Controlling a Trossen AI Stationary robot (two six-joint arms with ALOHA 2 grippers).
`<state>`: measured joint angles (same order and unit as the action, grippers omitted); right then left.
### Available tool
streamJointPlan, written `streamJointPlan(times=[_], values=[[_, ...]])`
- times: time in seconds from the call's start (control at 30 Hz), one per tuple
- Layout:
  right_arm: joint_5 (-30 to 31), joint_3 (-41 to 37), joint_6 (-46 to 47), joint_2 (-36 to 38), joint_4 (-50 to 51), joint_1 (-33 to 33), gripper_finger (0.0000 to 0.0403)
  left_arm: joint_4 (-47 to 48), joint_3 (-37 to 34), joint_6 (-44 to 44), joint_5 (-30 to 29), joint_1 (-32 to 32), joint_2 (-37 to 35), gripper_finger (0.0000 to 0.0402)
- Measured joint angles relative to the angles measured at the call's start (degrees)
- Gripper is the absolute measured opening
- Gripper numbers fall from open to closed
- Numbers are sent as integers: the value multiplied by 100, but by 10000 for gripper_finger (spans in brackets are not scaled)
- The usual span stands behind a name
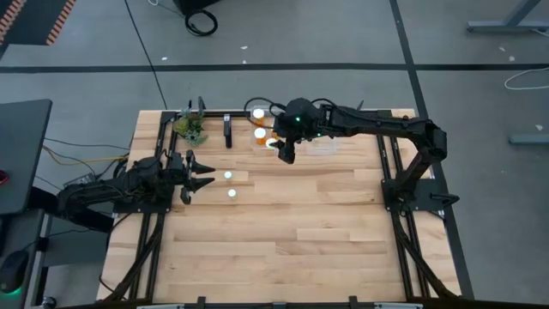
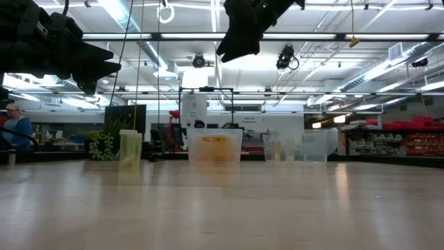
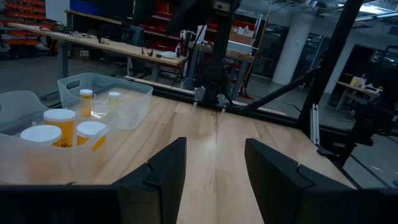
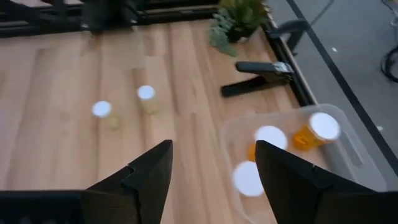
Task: Pick and place medicine bottles into bin by pill shape (circle, oval)
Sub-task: Put the small yellow pill bottle into the right transparent bin
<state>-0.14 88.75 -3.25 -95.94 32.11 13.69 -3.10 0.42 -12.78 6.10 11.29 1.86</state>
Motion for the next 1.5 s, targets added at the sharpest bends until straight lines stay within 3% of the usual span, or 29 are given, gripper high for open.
streamJointPlan(times=[0.13,0.37,0.6,0.87,1.5], values=[[120,4,68,-238,-86,-217,236,0,-1,-2,-2,0,1,172],[-7,3,28,-1307,-533,-450,236,-1,-2,-1,0,0,0,172],[-144,561,-156,-1972,-444,-638,236,0,0,-1,0,0,1,172],[-315,1090,-277,-1987,-271,-620,236,0,-2,-2,0,0,1,172],[-349,929,-169,-1989,-324,-745,236,0,1,-2,-1,0,1,172]])
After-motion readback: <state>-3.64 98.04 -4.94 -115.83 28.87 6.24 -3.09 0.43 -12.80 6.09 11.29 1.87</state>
